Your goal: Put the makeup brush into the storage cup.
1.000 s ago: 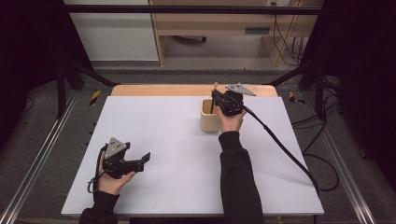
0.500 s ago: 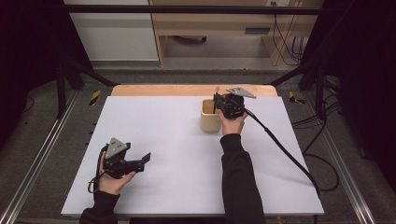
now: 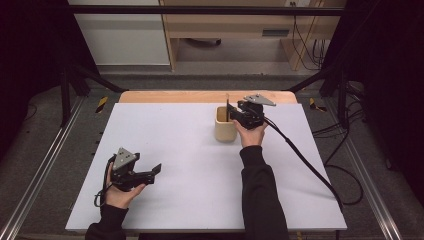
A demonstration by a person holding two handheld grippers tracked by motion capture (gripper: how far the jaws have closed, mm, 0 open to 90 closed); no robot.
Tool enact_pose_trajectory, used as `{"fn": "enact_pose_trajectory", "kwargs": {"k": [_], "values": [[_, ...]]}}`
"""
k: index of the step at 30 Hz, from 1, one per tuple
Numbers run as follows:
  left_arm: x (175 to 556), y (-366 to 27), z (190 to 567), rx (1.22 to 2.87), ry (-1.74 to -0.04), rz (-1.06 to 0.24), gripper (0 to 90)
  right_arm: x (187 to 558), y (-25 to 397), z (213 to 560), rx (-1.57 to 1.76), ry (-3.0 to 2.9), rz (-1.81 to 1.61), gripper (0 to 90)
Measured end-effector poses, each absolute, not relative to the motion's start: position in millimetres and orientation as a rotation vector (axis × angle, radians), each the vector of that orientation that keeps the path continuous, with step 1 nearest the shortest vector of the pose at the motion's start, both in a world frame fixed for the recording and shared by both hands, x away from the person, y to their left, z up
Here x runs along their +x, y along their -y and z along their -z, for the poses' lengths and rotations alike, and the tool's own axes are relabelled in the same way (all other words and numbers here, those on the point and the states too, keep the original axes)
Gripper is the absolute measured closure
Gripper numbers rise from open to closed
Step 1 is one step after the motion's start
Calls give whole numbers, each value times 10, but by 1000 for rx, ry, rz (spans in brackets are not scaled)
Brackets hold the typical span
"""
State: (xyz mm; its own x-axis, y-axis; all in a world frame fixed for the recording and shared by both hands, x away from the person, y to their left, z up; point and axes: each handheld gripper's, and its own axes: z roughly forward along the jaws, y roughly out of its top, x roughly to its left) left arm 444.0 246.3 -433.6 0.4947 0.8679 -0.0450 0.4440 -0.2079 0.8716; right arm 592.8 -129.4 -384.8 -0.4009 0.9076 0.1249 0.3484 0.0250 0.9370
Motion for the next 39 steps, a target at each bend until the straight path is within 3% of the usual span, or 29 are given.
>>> {"fn": "enact_pose_trajectory", "kwargs": {"k": [6,12,23,39], "values": [[4442,-2454,4342,1831,-1097,-584,100,5733,1350,3800,1219,-1863,-1373,233],[4437,-2453,4337,1834,-1091,-581,98,5468,1421,3776,1129,-1951,-1337,109],[4434,-2448,4339,1845,-1081,-578,95,4973,1730,3911,1084,-2014,-1336,73],[4440,-2446,4353,1863,-1070,-567,93,4540,2228,4155,1135,-2002,-1340,50]]}}
